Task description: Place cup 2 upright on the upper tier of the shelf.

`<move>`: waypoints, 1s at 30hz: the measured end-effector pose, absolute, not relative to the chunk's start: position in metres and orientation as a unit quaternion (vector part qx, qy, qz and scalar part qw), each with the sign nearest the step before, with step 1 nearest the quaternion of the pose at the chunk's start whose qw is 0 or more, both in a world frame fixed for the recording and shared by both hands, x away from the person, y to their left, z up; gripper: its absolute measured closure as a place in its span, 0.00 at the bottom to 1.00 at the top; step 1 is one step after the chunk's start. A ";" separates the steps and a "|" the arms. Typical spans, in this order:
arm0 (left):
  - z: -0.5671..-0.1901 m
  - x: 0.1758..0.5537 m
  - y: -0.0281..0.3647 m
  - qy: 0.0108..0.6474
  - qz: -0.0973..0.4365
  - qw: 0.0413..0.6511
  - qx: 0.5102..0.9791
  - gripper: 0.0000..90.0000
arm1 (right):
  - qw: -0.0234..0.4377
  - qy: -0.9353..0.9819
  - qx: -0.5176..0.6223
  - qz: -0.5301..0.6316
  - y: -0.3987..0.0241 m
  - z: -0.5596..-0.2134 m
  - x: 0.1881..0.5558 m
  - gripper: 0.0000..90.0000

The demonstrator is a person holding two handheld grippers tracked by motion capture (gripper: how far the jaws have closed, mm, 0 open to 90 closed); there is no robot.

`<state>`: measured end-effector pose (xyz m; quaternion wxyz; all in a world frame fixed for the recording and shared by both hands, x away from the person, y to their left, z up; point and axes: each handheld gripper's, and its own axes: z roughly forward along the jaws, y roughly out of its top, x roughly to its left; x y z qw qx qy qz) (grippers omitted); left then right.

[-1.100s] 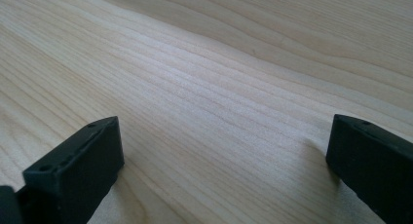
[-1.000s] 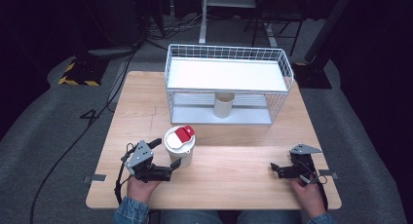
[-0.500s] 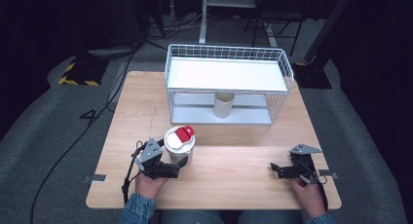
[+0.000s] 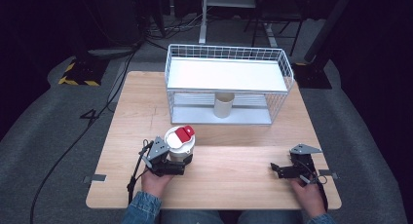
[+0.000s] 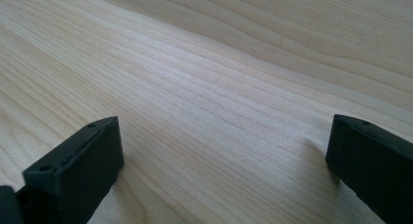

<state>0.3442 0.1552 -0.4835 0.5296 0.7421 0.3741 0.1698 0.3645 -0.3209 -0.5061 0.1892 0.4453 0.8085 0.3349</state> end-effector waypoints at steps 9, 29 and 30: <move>-0.487 0.344 0.152 0.366 0.185 0.539 0.736 0.09 | 0.189 0.809 0.445 0.334 -0.321 -0.506 0.364 0.00; -0.489 0.342 0.151 0.361 0.204 0.539 0.733 0.12 | 0.189 0.809 0.445 0.335 -0.321 -0.506 0.364 0.00; -0.489 0.342 0.151 0.362 0.202 0.541 0.732 0.11 | 0.189 0.809 0.445 0.334 -0.321 -0.506 0.364 0.00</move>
